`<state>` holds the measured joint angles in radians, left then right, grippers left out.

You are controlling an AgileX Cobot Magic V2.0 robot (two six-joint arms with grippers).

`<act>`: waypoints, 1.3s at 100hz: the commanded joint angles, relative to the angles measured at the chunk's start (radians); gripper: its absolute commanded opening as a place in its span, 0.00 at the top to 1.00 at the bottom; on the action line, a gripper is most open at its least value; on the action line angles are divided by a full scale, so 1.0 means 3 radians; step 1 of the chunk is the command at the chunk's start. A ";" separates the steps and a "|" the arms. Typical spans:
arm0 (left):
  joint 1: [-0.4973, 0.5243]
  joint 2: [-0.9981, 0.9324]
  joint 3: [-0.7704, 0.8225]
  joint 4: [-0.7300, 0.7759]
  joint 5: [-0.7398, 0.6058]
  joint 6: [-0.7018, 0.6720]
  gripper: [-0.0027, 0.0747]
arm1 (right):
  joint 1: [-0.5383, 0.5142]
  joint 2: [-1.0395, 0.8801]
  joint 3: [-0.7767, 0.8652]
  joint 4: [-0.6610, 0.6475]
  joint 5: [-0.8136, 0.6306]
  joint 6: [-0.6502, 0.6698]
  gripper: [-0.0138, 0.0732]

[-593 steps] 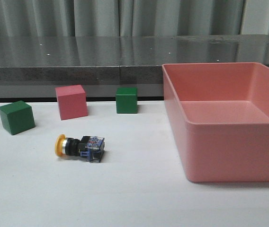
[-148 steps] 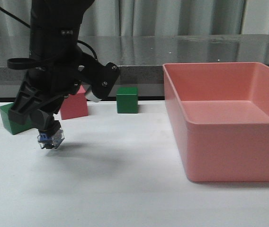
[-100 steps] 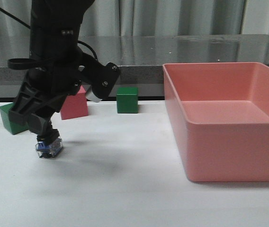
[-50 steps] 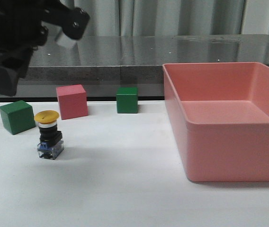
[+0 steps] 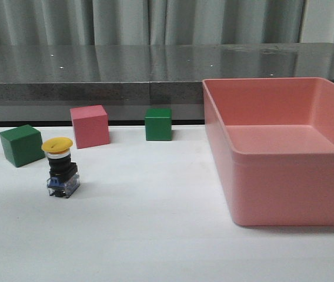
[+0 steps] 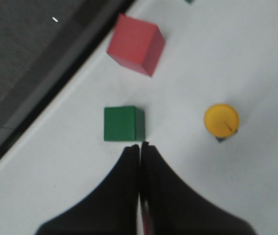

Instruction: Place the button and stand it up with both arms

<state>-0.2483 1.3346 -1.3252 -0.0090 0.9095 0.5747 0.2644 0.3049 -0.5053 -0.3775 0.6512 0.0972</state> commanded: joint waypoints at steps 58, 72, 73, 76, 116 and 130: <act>0.0070 -0.2718 0.2949 -0.0677 -0.2660 -0.0373 0.99 | -0.0027 0.0024 -0.0084 -0.0093 -0.0230 0.0009 0.91; 0.0070 -0.3187 0.3220 -0.0677 -0.2628 -0.0373 0.99 | -0.0027 0.0024 -0.0084 -0.0093 -0.0230 0.0009 0.91; 0.0070 -0.3225 0.3231 -0.0677 -0.2628 -0.0373 0.99 | -0.0027 0.0024 -0.0084 -0.0093 -0.0230 0.0009 0.91; 0.0070 -0.3297 0.3267 -0.0677 -0.2611 -0.0373 0.99 | -0.0027 0.0024 -0.0084 -0.0093 -0.0230 0.0009 0.91; 0.0070 -0.3551 0.3351 -0.0839 -0.2180 -0.0373 0.99 | -0.0027 0.0024 -0.0084 -0.0093 -0.0230 0.0009 0.91; 0.0070 -0.3551 0.3351 -0.0839 -0.2180 -0.0373 0.99 | -0.0027 0.0024 -0.0084 -0.0093 -0.0230 0.0009 0.91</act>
<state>-0.2296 0.2613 -0.2913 -0.2431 0.3240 0.4741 0.2644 0.3049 -0.5053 -0.3775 0.6512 0.0972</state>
